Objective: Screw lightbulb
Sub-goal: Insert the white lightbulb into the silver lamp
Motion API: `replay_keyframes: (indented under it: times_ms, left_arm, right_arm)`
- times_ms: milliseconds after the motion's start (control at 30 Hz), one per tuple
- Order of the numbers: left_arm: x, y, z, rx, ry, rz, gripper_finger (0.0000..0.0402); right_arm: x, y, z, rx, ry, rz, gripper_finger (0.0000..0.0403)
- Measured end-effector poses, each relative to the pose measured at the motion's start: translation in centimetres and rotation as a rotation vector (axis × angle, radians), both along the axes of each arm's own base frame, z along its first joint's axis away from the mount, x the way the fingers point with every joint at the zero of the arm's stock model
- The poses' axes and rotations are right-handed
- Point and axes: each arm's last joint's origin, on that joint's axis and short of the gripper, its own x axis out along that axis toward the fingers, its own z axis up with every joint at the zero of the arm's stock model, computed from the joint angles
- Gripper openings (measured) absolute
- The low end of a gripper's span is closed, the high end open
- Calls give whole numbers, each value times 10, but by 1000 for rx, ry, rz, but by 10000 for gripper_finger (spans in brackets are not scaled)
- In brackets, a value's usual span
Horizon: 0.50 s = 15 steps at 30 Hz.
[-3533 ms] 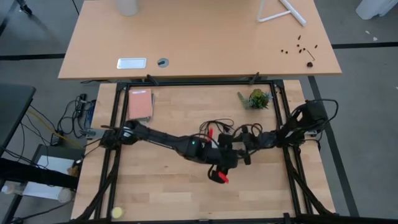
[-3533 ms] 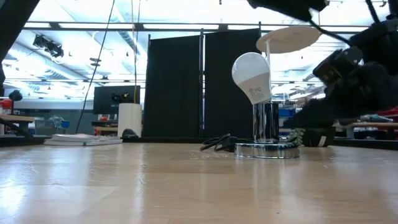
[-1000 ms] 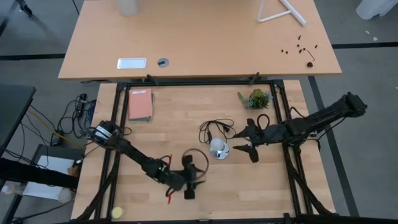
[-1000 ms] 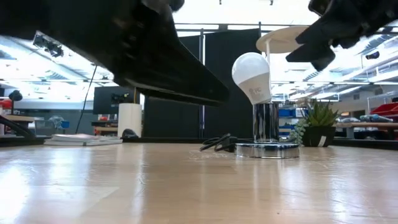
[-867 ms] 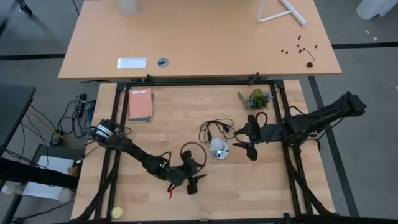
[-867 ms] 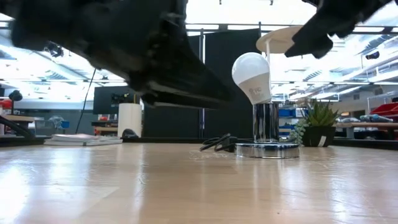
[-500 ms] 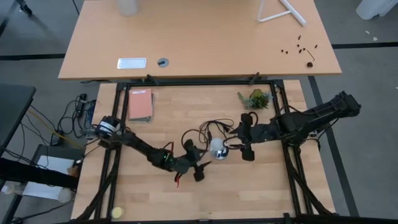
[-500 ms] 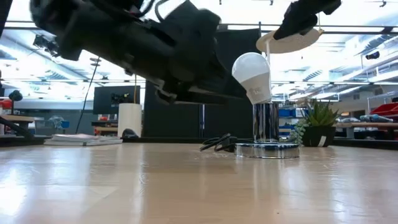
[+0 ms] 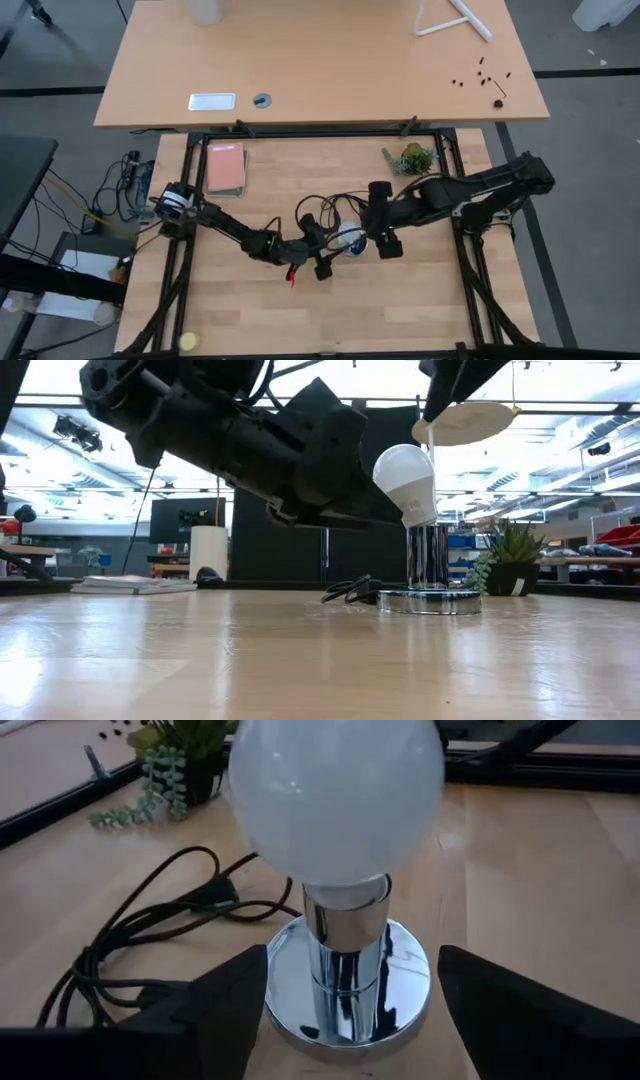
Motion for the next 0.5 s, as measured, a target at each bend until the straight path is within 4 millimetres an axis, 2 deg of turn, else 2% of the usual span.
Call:
replay_keyframes:
  times_ms: [267,500]
  left_arm:
    - [1,0,4,56,-26,2,277]
    - [1,3,4,91,-13,15,253]
  right_arm:
    - [17,-2,0,-1,54,47,328]
    - [19,-9,7,-2,44,40,321]
